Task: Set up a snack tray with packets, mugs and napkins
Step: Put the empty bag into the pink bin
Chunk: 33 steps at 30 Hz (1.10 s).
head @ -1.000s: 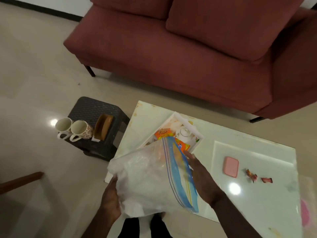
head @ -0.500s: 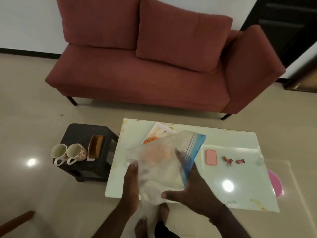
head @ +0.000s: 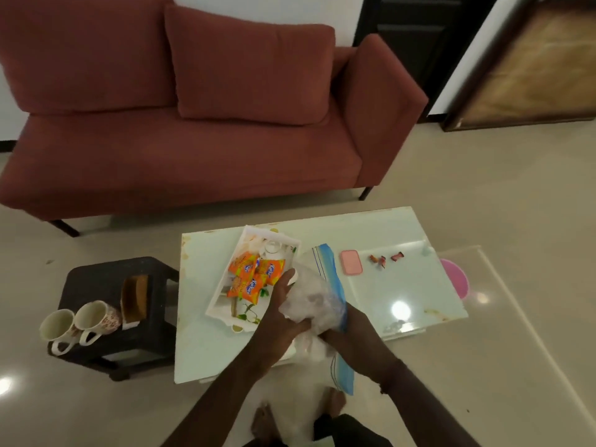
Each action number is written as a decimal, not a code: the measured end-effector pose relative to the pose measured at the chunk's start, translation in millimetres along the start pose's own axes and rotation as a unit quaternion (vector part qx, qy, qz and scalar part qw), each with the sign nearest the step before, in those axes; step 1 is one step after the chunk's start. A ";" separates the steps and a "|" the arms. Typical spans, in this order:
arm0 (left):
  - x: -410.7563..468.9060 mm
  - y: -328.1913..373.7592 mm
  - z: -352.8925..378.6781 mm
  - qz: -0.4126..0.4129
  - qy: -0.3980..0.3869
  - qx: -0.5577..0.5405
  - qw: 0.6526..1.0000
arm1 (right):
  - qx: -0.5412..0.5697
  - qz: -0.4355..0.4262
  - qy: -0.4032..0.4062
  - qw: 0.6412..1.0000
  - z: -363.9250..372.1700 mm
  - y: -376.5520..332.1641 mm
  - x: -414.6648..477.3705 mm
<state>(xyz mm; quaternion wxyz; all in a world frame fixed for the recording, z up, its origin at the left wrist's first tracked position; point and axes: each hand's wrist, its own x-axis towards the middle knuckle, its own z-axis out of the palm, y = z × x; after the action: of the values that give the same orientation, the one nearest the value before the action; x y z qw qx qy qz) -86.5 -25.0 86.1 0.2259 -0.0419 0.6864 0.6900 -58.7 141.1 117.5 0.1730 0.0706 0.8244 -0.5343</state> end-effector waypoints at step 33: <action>151.8 2.4 471.1 0.135 -0.125 0.292 0.939 | 0.341 0.067 0.246 0.905 -391.1 233.9 -87.1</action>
<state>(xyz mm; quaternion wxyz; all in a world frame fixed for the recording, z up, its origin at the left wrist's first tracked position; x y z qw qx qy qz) -104.3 468.9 58.0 0.2170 0.2058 0.8229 0.4831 10.7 599.2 93.0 -0.0349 0.3096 0.6016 -0.7355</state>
